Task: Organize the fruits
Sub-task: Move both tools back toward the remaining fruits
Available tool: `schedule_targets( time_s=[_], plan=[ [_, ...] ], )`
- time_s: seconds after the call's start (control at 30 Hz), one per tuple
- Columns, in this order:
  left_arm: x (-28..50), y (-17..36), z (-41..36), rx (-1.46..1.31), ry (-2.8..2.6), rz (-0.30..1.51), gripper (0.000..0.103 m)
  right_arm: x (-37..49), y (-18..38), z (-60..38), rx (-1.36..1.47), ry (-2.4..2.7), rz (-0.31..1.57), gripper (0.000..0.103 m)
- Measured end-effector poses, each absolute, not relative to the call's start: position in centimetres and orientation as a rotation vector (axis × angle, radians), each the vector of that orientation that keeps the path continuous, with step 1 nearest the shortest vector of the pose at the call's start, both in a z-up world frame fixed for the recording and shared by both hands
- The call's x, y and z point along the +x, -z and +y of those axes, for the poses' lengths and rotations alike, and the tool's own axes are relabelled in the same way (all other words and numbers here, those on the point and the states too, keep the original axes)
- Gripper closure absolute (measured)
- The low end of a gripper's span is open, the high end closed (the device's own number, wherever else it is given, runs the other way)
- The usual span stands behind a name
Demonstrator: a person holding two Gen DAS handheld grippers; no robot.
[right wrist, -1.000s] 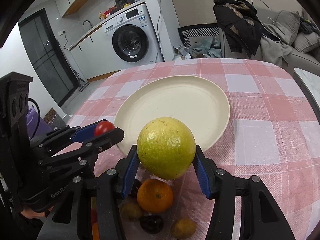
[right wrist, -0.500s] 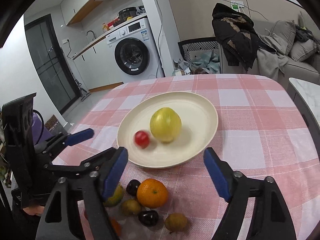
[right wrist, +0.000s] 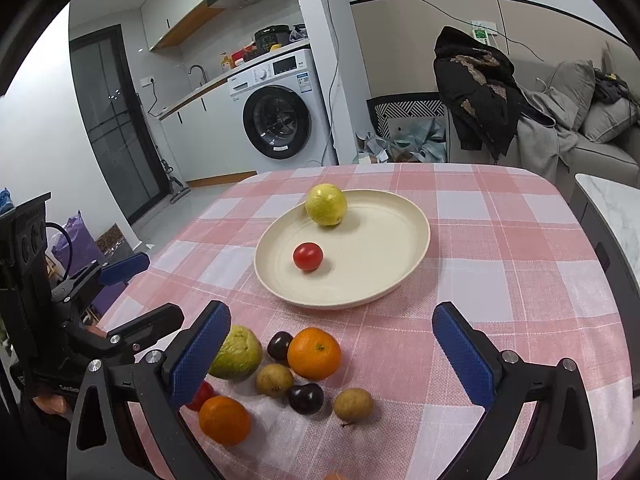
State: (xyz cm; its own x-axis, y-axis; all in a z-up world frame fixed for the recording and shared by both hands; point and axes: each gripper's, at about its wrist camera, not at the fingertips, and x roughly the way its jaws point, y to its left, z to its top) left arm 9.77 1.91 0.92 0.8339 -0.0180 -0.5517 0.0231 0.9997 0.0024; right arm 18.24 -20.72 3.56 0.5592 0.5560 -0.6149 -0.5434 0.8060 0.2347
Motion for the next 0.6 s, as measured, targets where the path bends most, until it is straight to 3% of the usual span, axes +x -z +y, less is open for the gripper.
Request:
schedule_targets(
  time_s=[0.6],
  plan=[
    [6.2,-0.3,0.5,-0.005,0.028,0.563,0.001,15.6,-2.1,-20.6,-0.132,-0.62,0.719,0.0]
  ],
)
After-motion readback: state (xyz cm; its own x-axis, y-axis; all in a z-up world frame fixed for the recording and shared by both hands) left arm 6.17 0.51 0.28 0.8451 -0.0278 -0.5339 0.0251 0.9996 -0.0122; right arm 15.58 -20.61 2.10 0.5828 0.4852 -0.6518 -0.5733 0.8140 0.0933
